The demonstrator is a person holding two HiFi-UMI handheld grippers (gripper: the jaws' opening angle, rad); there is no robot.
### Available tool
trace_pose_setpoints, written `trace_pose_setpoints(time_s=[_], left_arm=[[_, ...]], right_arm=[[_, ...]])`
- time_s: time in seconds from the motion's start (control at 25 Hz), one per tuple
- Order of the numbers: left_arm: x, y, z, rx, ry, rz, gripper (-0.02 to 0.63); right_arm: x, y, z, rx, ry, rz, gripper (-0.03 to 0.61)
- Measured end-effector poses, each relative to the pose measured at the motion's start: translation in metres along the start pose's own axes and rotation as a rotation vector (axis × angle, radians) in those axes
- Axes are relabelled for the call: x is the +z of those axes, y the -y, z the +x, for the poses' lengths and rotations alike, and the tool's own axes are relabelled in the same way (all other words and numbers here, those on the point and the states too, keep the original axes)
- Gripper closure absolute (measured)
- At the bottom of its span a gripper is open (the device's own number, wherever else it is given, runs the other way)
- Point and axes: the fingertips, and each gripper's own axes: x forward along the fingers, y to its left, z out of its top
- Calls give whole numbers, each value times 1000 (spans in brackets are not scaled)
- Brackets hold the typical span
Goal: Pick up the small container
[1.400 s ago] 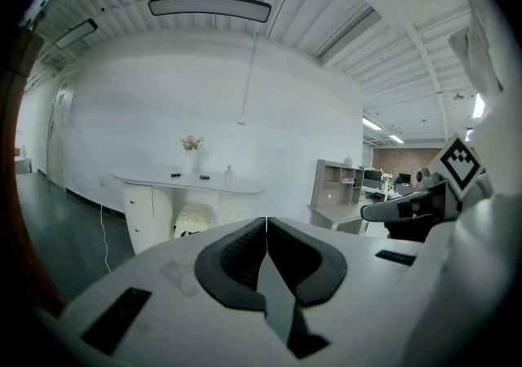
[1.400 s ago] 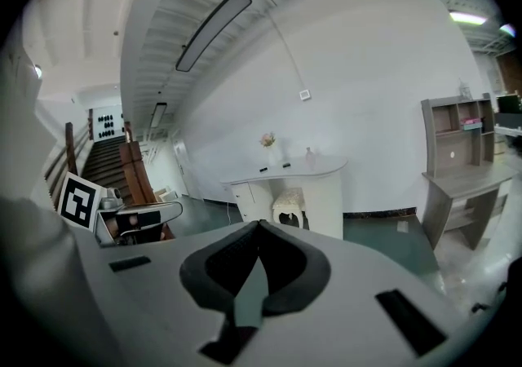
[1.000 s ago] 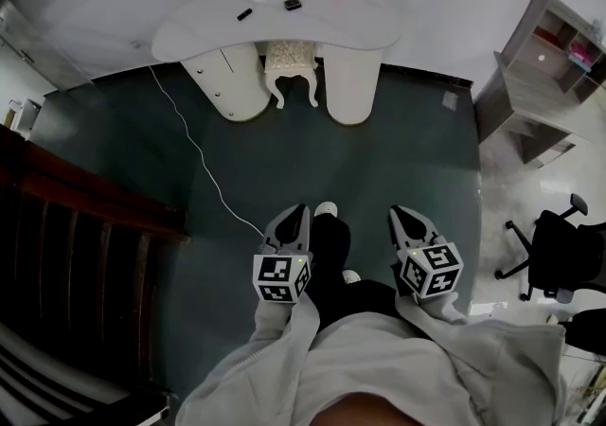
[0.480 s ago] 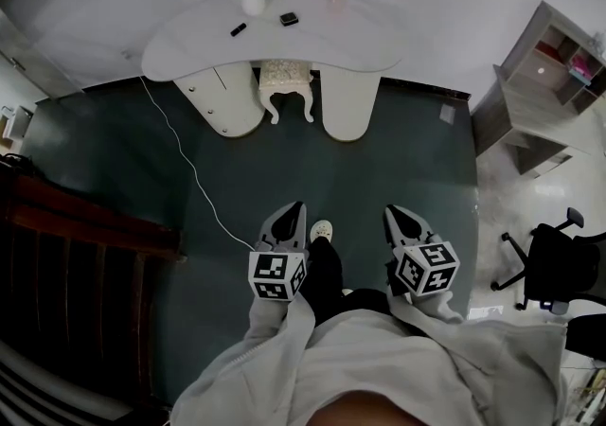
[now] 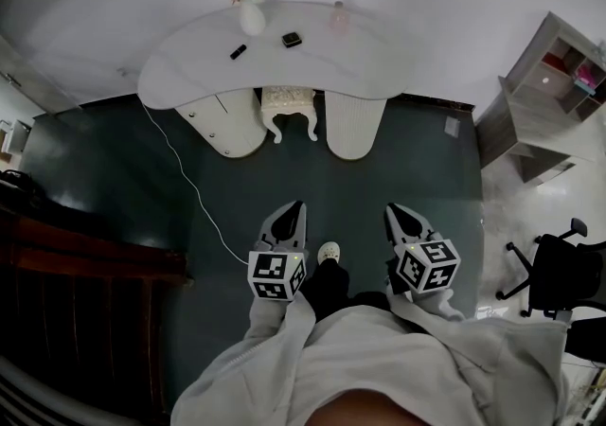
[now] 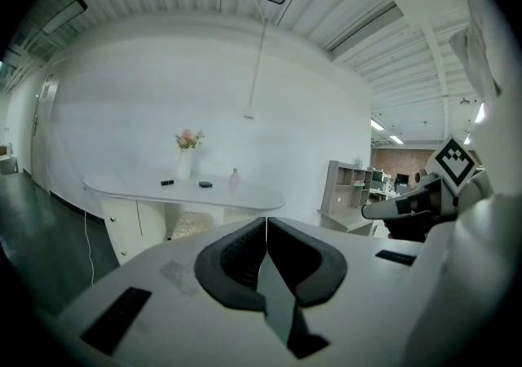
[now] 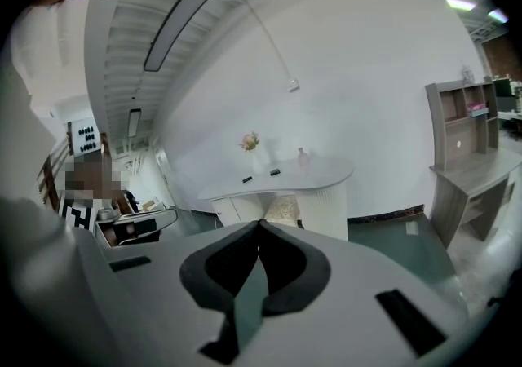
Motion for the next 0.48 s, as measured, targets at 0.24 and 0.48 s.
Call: trace_pose_setpoints(time_s=[0.24, 0.48], left_arm=[[18, -27, 35, -24, 5, 7, 597], [29, -52, 65, -43, 4, 12, 597]], right_arm=[[24, 7, 38, -23, 11, 6, 529], [41, 14, 70, -46, 26, 24, 529]])
